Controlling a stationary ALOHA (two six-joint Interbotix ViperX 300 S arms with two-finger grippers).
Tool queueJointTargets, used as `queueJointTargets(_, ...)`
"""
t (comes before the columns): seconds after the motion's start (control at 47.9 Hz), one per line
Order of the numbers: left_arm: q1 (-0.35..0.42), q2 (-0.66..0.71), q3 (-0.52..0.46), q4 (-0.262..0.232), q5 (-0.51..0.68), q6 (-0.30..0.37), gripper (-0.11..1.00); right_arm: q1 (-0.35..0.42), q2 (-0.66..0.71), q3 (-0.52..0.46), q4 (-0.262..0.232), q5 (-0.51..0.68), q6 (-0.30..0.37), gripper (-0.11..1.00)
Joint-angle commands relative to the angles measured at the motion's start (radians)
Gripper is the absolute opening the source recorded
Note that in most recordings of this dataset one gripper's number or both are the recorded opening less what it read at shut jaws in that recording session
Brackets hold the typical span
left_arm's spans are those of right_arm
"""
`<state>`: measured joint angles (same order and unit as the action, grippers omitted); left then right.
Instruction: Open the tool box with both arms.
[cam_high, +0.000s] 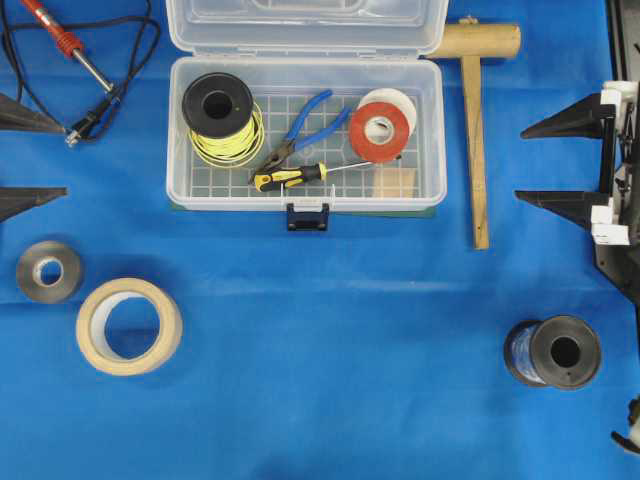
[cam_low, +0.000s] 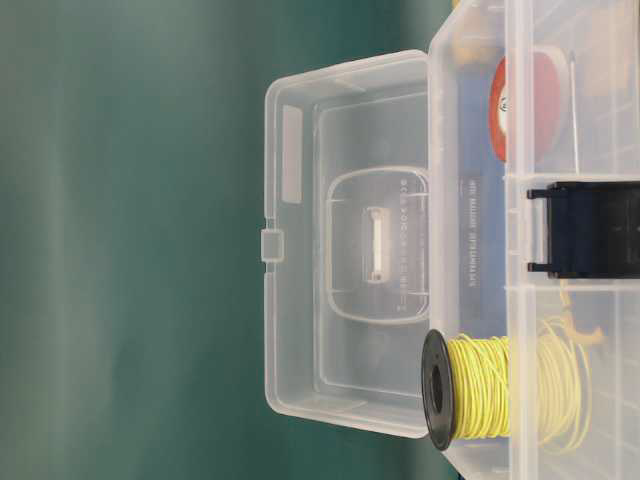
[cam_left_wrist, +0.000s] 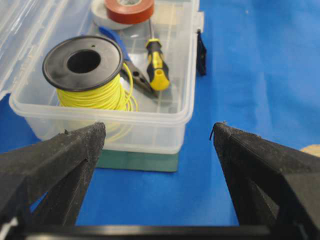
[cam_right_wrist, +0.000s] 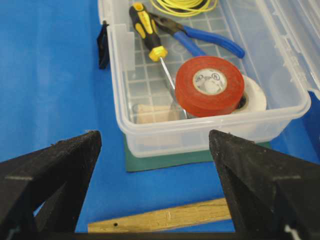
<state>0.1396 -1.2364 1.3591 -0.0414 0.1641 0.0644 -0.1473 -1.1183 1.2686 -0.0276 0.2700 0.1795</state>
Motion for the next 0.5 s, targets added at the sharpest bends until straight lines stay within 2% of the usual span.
queueJointTargets(0.0, 0.0, 0.006, -0.014, -0.002, -0.006, -0.002, 0.89, 0.002, 0.005, -0.018, 0.0, -0.011, 0.002, 0.86)
queueJointTargets(0.48, 0.0, 0.006, -0.014, -0.002, -0.006, -0.002, 0.89, 0.023, 0.005, -0.02, 0.0, -0.006, 0.002, 0.86)
